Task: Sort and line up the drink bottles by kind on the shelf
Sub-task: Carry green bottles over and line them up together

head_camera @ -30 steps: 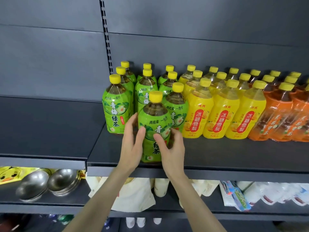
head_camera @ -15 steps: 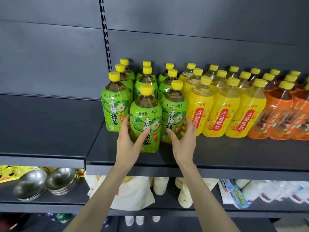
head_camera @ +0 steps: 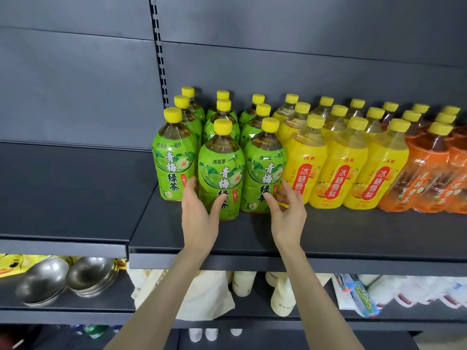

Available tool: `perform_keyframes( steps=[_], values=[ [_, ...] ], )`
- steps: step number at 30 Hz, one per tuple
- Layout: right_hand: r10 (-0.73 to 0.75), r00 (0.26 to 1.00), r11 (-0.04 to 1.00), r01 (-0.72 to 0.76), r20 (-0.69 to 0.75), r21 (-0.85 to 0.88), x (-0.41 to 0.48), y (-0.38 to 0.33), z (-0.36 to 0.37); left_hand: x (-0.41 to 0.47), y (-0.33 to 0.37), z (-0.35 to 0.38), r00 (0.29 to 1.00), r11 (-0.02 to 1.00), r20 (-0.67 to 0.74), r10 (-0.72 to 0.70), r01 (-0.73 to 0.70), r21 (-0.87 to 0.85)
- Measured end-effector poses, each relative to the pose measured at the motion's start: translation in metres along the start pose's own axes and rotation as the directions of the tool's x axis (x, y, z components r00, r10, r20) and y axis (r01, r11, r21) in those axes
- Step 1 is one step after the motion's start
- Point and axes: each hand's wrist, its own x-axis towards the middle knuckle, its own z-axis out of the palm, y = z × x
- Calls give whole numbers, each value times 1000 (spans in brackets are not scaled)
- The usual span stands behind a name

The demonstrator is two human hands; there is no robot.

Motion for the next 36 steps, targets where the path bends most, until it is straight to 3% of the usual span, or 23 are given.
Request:
perform_keyframes(
  steps=[5,12,24,36],
  values=[
    [-22,1000,997,22,-7,-76,1,2,4,9,0,8,997,992,-67,34,-26,121],
    [-72,997,994,69,-42,-80,4,1,9,16,-3,10,994,987,-109,31,-13,160],
    [-272,961,896,232,-53,-379,14,6,20,33,-11,20,989,956,-110,99,-64,286],
    [-182,983,886,180,36,-426,9,0,16,28,-2,11,993,914,-63,97,-64,400]
  ],
)
